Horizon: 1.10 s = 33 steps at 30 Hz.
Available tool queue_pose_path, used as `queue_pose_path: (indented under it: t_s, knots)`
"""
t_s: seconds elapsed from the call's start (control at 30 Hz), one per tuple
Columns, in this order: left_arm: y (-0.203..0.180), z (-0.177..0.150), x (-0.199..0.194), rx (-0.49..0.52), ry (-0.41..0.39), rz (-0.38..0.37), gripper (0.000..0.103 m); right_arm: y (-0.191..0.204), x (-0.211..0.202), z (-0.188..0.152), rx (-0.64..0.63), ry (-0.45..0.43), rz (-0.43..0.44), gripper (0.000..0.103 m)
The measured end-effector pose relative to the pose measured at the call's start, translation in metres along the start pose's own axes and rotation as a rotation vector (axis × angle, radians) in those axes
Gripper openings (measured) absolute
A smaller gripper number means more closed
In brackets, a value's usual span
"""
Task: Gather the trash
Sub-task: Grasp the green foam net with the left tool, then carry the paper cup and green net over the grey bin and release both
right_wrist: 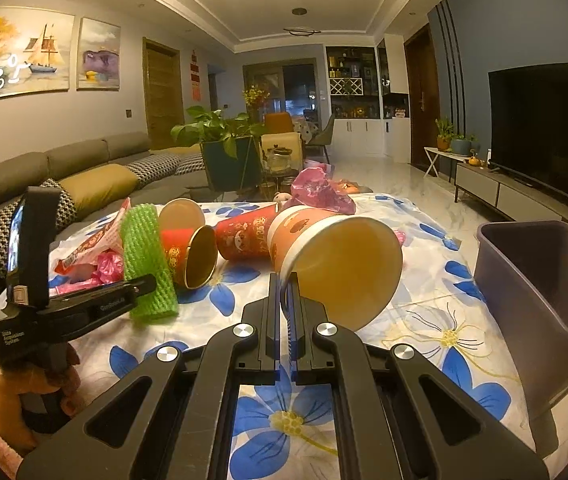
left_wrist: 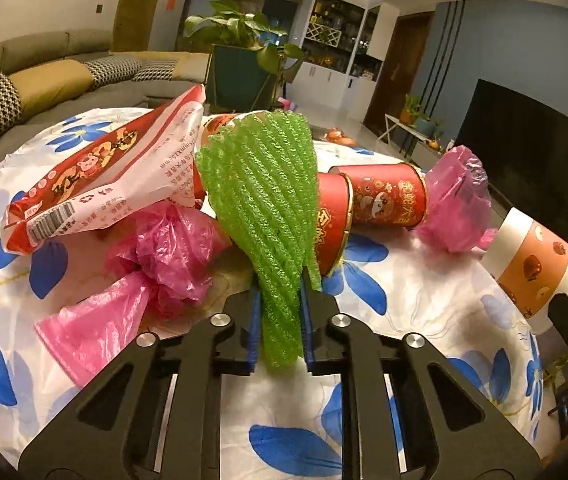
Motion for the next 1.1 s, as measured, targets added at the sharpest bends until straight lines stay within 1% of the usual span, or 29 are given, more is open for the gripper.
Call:
queue_pose_path:
  t_s: [0.07, 0.3, 0.4, 0.57, 0.7, 0.9, 1.0, 1.1]
  knots:
    - [0.000, -0.003, -0.008, -0.002, -0.013, -0.008, 0.014, -0.001, -0.003, 0.001, 0.000, -0.006, -0.003, 0.004]
    - [-0.003, -0.009, -0.062, 0.027, -0.115, -0.038, 0.014, -0.004, -0.014, 0.001, -0.004, -0.031, -0.022, 0.004]
    - [-0.008, -0.008, -0.073, 0.046, -0.131, -0.050, 0.014, -0.005, -0.020, 0.002, -0.003, -0.038, -0.029, 0.004]
    - [-0.019, -0.008, -0.079, 0.071, -0.132, -0.076, 0.014, -0.011, -0.032, 0.003, -0.002, -0.056, -0.058, 0.004]
    - [-0.038, -0.009, -0.081, 0.110, -0.140, -0.100, 0.014, -0.019, -0.043, 0.005, 0.004, -0.075, -0.090, 0.004]
    - [-0.073, -0.008, -0.079, 0.184, -0.147, -0.140, 0.014, -0.036, -0.054, 0.007, 0.015, -0.098, -0.144, 0.004]
    - [-0.093, -0.006, -0.075, 0.221, -0.143, -0.165, 0.014, -0.048, -0.058, 0.009, 0.022, -0.112, -0.182, 0.004]
    - [-0.113, -0.004, -0.070, 0.253, -0.140, -0.194, 0.014, -0.064, -0.061, 0.014, 0.026, -0.129, -0.239, 0.004]
Point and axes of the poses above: each gripper's, at about its wrist camera, not at the fingertips, and x roughly the way its jaws point, y to its left, z to its top, the point moved 1 cm from there along x, roughly the way its jaws point, and after that the axes turned 7 degrees about y, right-handed, at the moved point
